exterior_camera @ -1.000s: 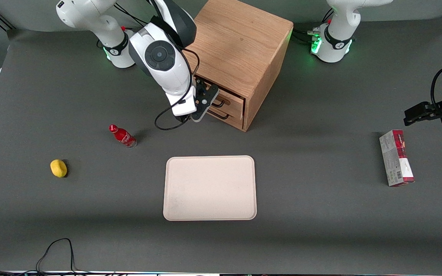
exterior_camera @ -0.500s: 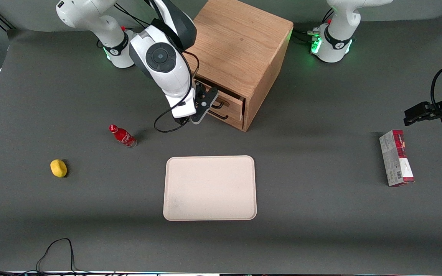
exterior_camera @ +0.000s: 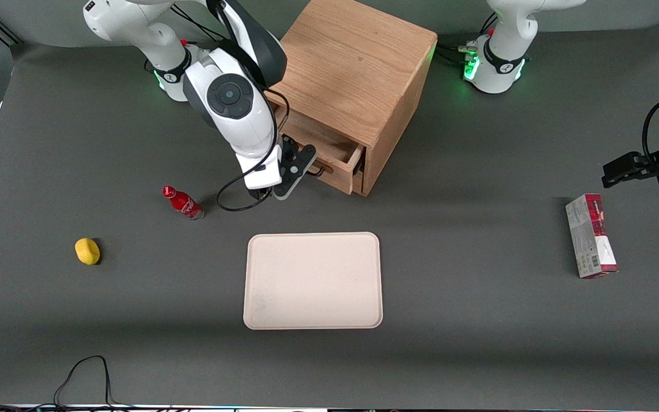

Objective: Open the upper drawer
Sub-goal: 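Pull the upper drawer outward by its handle with the right gripper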

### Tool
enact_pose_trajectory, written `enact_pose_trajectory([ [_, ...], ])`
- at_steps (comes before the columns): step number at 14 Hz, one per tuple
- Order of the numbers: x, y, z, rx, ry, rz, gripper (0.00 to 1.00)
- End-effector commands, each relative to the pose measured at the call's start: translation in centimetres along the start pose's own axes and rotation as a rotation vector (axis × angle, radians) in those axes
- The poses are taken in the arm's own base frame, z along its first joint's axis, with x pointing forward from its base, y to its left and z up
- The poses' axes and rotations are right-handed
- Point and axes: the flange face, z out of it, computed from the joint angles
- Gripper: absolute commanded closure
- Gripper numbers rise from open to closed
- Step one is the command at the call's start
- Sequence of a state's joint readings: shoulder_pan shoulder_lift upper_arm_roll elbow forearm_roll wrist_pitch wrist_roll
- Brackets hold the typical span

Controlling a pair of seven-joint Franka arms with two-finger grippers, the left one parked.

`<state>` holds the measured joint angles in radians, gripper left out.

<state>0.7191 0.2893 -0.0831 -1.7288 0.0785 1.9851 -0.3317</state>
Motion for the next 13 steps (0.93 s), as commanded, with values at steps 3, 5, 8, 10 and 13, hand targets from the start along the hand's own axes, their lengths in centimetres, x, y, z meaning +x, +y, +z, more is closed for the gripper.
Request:
enact_pose_trajectory([
  [3,1.2,3.5,-0.4,-0.015,0.017,-0.006,0.0],
  [5,1.3,3.8,-0.1,-0.015,0.014,-0.008,0.0],
  [8,1.1,5.4,-0.2,-0.019,0.015,0.013,0.0],
  [10,1.2,6.6,-0.4,-0.012,-0.001,0.03,0.0],
  [13,1.9,7.9,-0.8,-0.014,-0.011,0.039,0.0],
])
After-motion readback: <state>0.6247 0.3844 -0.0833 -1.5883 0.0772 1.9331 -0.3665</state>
